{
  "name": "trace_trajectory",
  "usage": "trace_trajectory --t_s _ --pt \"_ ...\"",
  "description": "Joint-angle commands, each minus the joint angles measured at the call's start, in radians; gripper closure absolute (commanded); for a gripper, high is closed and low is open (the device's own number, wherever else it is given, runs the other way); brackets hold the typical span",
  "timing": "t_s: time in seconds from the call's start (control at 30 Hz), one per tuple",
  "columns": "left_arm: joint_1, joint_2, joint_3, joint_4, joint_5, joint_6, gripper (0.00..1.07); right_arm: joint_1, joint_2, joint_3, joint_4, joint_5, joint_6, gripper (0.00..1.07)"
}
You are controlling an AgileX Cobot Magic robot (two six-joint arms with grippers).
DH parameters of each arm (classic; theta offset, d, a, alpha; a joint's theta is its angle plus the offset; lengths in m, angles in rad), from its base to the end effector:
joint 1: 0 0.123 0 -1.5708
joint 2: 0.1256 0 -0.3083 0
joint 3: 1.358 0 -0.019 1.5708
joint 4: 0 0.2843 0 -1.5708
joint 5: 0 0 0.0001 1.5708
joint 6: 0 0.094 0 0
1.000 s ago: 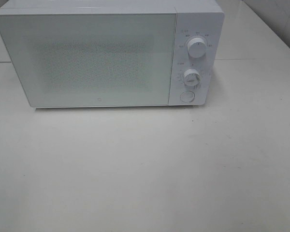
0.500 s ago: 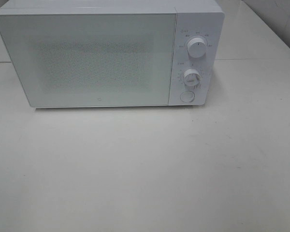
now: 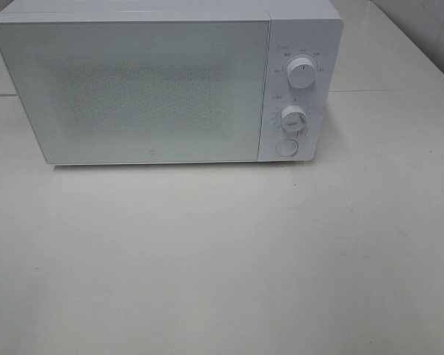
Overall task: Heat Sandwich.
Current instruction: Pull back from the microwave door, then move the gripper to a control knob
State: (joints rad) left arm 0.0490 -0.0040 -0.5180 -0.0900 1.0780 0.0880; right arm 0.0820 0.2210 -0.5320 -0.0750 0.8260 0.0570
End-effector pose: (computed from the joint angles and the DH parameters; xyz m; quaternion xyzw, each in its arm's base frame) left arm 0.0002 -0.0074 0.2964 0.0192 0.8509 -0.0090 0.5249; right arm 0.0504 -0.0011 0.3166 -0.0170 0.8404 0.0007 0.5418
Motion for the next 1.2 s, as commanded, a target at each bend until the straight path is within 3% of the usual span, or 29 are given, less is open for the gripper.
trace_trajectory --t_s 0.03,1.2 --pt "0.002 -0.026 0.001 -0.005 -0.011 -0.005 0.08 -0.004 0.049 -0.009 0.004 -0.072 -0.008 0.32" --pt "0.002 -0.026 0.001 -0.005 -0.011 -0.005 0.09 -0.004 0.583 -0.008 0.005 -0.585 -0.009 0.32"
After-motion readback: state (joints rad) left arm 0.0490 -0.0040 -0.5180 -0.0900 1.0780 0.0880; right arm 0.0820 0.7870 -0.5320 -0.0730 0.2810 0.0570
